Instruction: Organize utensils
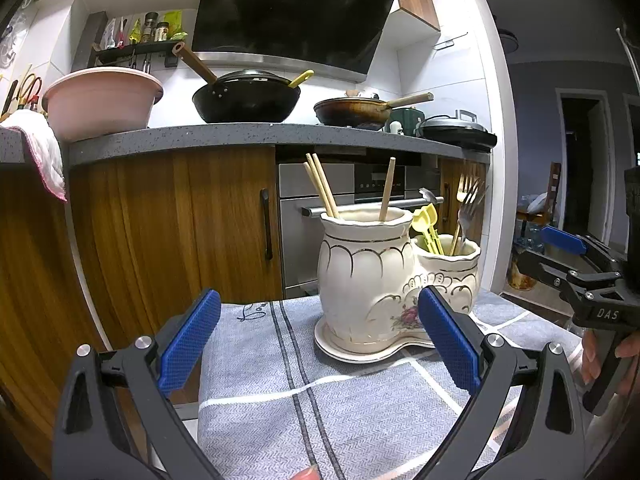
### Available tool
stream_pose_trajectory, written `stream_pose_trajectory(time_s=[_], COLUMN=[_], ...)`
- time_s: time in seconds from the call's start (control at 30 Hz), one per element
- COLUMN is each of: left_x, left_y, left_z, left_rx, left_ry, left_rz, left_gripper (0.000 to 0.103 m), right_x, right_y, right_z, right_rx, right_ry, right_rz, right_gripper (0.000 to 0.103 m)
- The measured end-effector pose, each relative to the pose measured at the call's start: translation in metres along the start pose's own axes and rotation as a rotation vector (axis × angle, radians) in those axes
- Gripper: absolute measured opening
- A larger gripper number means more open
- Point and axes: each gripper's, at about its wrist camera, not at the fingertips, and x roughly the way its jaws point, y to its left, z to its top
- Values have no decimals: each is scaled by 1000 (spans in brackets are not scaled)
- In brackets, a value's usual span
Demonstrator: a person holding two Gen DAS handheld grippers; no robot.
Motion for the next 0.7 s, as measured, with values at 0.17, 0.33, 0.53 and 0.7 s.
stream_pose_trajectory(time_s=[0.17, 0.33, 0.53, 0.7], left_x=[0, 0, 1, 1], left_y=[0, 0, 0, 0], left_z=[0, 0, 0, -1], left_rx=[-2, -2, -3, -5], left_ry=[1, 3, 4, 7], left_rz=[1, 1, 1, 3], left_gripper=[97, 97, 97, 97], right_x=[0, 0, 0, 0], right_y=[0, 0, 0, 0], right_z=[0, 0, 1, 0], right_rx=[0, 0, 0, 0], right_ry=[-1, 0, 0, 0], right_rz=[0, 0, 0, 0], right_gripper=[97, 97, 97, 97])
